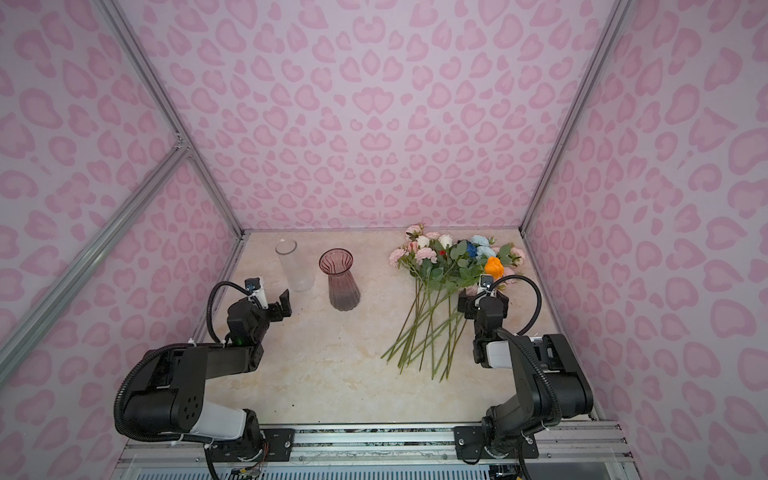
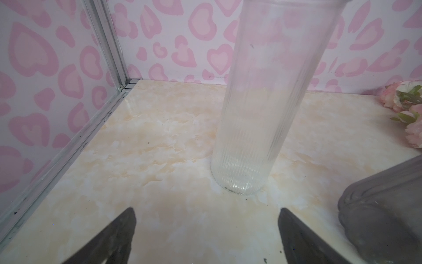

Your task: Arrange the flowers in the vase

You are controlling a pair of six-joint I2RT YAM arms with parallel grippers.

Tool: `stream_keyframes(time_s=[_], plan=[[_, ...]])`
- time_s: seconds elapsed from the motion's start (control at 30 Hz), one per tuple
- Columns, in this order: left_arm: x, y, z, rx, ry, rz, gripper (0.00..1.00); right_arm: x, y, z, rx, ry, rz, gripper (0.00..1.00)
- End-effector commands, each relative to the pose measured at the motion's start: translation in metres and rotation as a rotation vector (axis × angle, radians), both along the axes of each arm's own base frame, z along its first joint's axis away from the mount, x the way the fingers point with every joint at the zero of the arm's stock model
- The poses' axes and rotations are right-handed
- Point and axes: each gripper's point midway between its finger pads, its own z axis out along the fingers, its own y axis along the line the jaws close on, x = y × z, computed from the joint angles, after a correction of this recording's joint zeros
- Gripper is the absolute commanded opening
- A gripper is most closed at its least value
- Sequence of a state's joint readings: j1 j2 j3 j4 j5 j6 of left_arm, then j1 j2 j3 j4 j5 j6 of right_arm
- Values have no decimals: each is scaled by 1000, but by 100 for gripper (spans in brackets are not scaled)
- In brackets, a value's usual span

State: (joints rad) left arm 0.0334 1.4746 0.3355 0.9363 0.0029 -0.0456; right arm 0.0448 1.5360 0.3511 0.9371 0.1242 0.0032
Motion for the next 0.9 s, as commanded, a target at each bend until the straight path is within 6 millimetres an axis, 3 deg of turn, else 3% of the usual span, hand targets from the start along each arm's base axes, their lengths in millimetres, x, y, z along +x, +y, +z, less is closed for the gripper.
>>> stream_keyframes(time_s=[0.0,0.2,0.37,0.53,0.6,0.73,0.87], plan=[[2,0,7,3,-27,-2,98,0,-2,1,-6,-5,-10,100],[1,0,8,7,-34,0,98,1,-4,1,12,-2,-8,100],[7,0,32,13,1,5,98,1,-6,3,8,-9,-18,100],[-10,6,62,-1,-53,52,98,3,-19,24,-6,-13,-112,100],[-20,7,83,-17,-102,62,98,5,-12,43,-38,10,-107,100],[-40,3,136,-89,-198,51,98,5,3,105,-100,90,-183,100],[-59,1,189,-248,-256,71,98,-4,17,155,105,188,-253,100]])
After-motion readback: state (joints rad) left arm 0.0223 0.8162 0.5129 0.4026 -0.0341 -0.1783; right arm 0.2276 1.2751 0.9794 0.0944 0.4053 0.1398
